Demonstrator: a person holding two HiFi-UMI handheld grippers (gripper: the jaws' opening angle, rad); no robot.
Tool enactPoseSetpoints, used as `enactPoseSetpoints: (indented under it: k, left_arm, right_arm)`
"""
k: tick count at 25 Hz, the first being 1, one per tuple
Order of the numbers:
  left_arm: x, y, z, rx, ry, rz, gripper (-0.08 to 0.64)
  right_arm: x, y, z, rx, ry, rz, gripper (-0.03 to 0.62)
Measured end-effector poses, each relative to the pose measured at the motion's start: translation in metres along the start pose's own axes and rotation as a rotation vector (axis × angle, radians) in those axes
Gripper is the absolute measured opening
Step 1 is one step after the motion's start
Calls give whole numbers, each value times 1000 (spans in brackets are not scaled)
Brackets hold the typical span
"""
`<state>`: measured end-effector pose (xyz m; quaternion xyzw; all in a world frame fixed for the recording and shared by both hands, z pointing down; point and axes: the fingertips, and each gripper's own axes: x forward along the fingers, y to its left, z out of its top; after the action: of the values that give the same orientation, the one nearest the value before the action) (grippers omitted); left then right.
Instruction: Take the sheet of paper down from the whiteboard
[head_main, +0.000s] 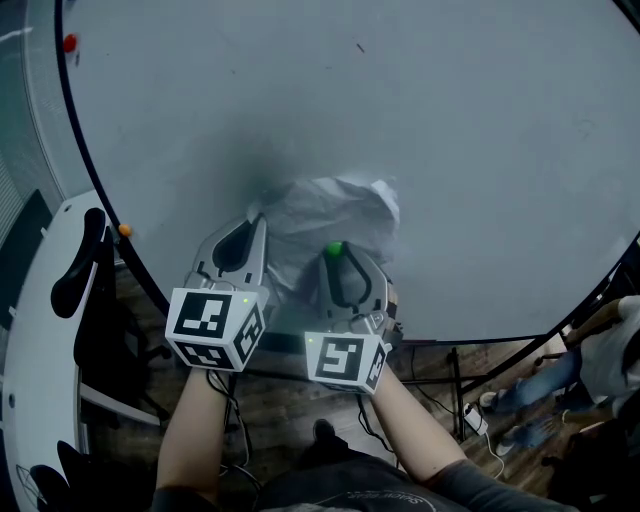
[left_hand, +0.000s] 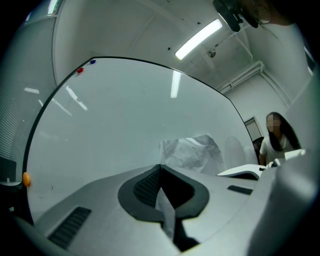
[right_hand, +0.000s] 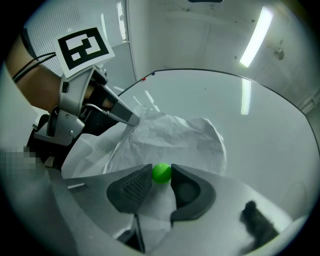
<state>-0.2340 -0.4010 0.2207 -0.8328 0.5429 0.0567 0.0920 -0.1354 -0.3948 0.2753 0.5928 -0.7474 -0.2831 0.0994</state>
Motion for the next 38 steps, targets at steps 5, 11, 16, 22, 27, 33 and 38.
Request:
enactPoseSetpoints:
  k: [5,11,16,22,27,33,38]
  left_arm:
    - [-4,-2,-7,16,25,3,11]
    - [-21,-1,-32,85,105,34,12]
    - [-42,1,-65,76,183,66,11]
    - [-73,-1,-93,49,222,125,12]
    - [-95,-5,-109,55,249,177,11]
    - [-116,-28,-121,77,281,247,11]
    - [-122,-67,-119,86,297,317,11]
  right_arm:
    - [-9,9,-2,4,4,19,126]
    - [-32,16,-11,22,24,51,126]
    - [-55,20,-27,24,60,76,126]
    - [-74,24,-44,45,90,106,126]
    - [-80,18,-53,84,76,126,126]
    - [-91,2,-61,111,37,174,126]
    - [-112,-17,-75,130,17,251,126]
